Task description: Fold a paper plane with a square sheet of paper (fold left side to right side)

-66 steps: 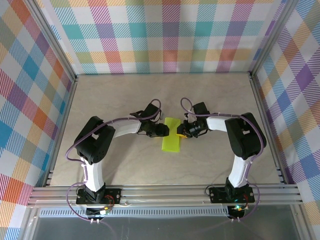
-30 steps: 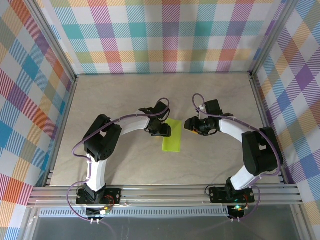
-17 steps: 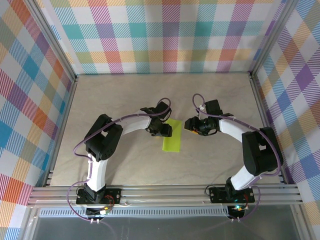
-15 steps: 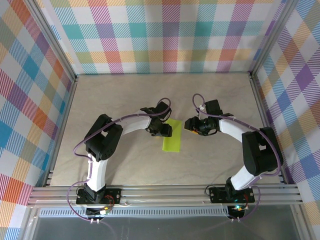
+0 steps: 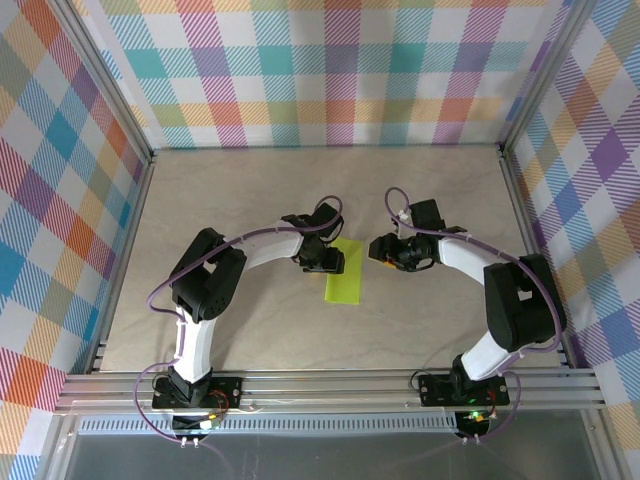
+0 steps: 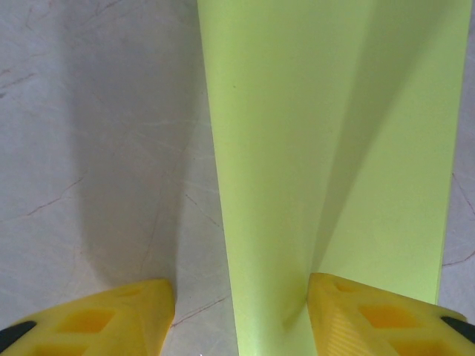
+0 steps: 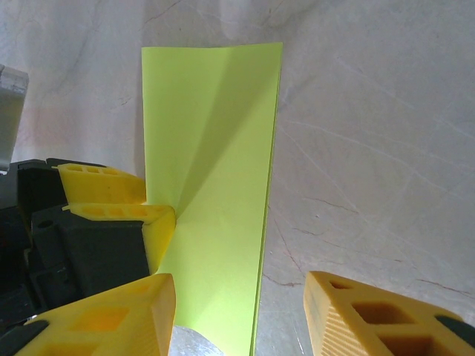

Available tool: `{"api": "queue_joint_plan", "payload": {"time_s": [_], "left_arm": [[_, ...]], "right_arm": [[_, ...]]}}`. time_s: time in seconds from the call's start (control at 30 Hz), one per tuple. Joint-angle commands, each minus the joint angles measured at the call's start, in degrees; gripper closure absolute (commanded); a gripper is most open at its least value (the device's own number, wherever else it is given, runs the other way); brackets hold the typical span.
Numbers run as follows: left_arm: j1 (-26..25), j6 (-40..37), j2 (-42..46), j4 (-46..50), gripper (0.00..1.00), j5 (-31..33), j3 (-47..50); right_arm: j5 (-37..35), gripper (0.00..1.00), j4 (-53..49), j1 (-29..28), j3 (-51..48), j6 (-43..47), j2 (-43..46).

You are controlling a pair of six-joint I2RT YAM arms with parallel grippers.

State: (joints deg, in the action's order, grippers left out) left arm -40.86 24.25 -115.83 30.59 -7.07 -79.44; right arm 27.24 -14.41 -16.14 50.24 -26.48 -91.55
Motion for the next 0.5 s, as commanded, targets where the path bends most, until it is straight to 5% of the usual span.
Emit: {"api": "queue_joint_plan", "payload": {"time_s": [0.0,0.47], "left_arm": [[-1.3,0.3,-5.8,0.7,0.47,-0.3,1.7],[-1.3,0.6,-6.4,1.4,0.46,-0.4,1.2]], "right_arm": [[1.2,0.5,-0.1,-0.1,0.6,1.1,-0.7],[1.4,0.5,-0.1,-0.1,0.5,1.1,-1.2]]}}
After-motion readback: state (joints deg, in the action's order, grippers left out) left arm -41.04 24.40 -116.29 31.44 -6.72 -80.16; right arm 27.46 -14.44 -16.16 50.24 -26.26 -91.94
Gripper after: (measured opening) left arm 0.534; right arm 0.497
